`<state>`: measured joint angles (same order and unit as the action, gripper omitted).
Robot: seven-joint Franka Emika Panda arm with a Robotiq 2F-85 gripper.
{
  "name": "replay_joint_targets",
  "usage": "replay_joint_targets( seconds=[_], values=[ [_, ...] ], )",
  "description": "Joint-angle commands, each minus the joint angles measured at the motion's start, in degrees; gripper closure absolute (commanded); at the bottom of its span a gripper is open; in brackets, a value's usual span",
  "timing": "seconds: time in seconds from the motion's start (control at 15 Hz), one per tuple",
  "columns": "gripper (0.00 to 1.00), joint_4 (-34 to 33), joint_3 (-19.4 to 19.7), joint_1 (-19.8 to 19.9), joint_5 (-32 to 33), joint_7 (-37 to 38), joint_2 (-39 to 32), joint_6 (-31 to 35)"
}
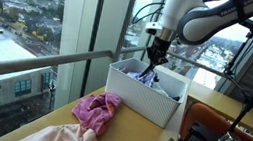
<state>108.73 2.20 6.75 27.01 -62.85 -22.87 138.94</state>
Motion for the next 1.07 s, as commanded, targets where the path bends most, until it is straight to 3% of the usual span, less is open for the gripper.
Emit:
replay_joint_targets(
  seconds=[0.0,0.07,0.2,0.8,1.0],
  values=[
    [0.99,-3.44,0.68,1.97,-3.38,-1.53,-4.81,-1.48],
    [0.71,-4.05,0.69,2.38,-3.92,-1.41,-5.83,-1.79],
    [0.65,-5.24,0.52,2.93,-4.83,-1.43,-7.19,-2.72],
    [0.01,-7.6,-1.75,2.66,-9.16,-2.93,-1.23,-5.3],
    [0.0,-8.94,-2.02,2.12,-10.02,-3.17,1.12,-5.62]
  ],
)
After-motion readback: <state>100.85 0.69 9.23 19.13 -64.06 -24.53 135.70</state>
